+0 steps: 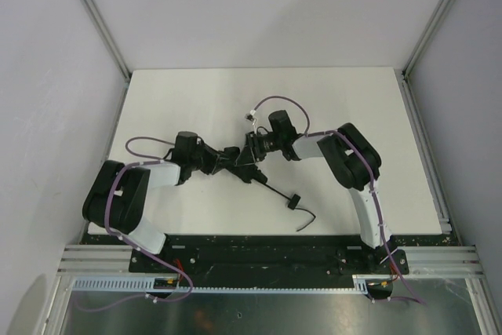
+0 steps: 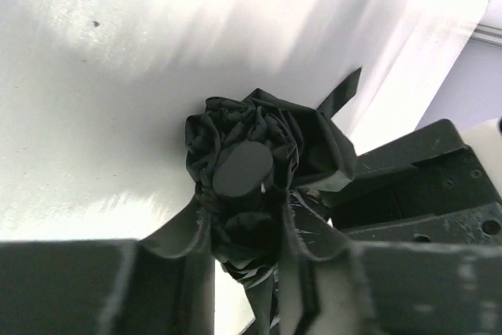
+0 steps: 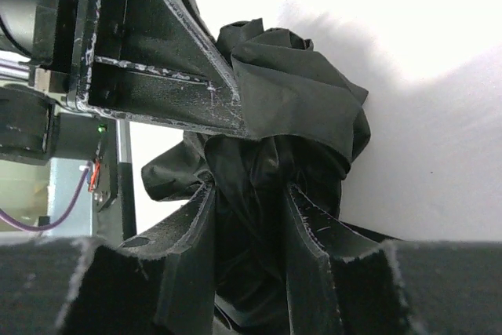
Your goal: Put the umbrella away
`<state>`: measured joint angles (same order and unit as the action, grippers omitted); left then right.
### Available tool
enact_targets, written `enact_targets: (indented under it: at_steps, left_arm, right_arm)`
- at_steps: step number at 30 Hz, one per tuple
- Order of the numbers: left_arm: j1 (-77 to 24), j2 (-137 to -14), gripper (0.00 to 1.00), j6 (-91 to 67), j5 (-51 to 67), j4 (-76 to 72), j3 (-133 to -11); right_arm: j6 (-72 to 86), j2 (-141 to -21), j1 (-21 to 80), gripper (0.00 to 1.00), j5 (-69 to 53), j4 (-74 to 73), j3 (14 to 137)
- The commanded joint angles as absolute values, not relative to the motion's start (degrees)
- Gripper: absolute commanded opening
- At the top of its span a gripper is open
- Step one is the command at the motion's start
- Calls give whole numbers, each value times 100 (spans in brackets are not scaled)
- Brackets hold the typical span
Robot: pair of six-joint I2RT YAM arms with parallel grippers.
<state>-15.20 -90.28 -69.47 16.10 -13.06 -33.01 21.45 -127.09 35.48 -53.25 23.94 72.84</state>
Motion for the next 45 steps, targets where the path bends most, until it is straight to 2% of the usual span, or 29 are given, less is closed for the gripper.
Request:
enact_targets:
  at_steps: [1, 3, 7, 11, 14, 19, 23, 26, 29, 32, 35, 38, 39, 40, 41, 43, 45]
  left_arm:
    - [-1643, -9159, 10, -6609, 1353, -1224, -3309]
    - [-1650, -9134, 2, -6603, 1320, -1229, -3257]
    - [-1652, -9030, 0, -6641, 1255, -1219, -3118]
    - [-1655, -8938, 0, -6710, 1252, -1195, -3059]
    - [-1657, -8910, 0, -6727, 1238, -1127, -3065]
    - [-1657, -8884, 0, -6747, 1241, -1038, -3076]
    - [-1653, -8875, 0, -6755, 1242, -961, -3081]
    - [-1661, -8839, 0, -6762, 1224, -906, -3078]
    - [-1663, -8807, 0, -6766, 1202, -808, -3119]
    - [-1676, -8777, 0, -6759, 1201, -740, -3173]
    - [-1686, -8780, 0, -6646, 1189, -726, -3243]
    - [-1673, -8757, 1, -6593, 1215, -721, -3297]
    - [-1671, -8742, 10, -6553, 1219, -721, -3332]
    - [-1671, -8726, 29, -6506, 1233, -721, -3375]
    - [-1675, -8722, 42, -6439, 1258, -721, -3415]
    - [-1658, -8700, 57, -6277, 1301, -725, -3499]
    - [-1634, -8624, 64, -6166, 1294, -728, -3514]
  right_arm:
    - [2248, -12859, 3759, 3, -5387, 1380, 6987]
    - [2252, -12586, 3816, 20, -5126, 1202, 6987]
    - [2210, -11873, 3885, 58, -4358, 844, 6987]
    - [1717, -11219, 4068, 83, -3598, 405, 6987]
    - [1059, -10956, 4424, 90, -2792, 3, 6999]
    - [-5, -10927, 5275, 92, -598, -388, 7005]
    - [-470, -11192, 5830, 89, 1331, -162, 7091]
    - [-636, -11478, 6043, 79, 2313, -74, 7243]
    - [-552, -11653, 6018, 59, 2402, -67, 7307]
    - [-306, -11740, 5856, 30, 1964, -264, 7300]
    - [-143, -11876, 5682, 7, 1433, -359, 7232]
    - [-47, -11987, 5455, 1, 622, -357, 7126]
    - [38, -12032, 5347, 0, 201, -345, 7105]
    - [129, -12089, 5209, 0, -370, -322, 7090]
    - [236, -12149, 5070, 0, -796, -280, 7065]
    - [450, -12277, 4801, 0, -1759, -134, 6989]
    - [717, -12425, 4551, 0, -2567, 215, 6865]
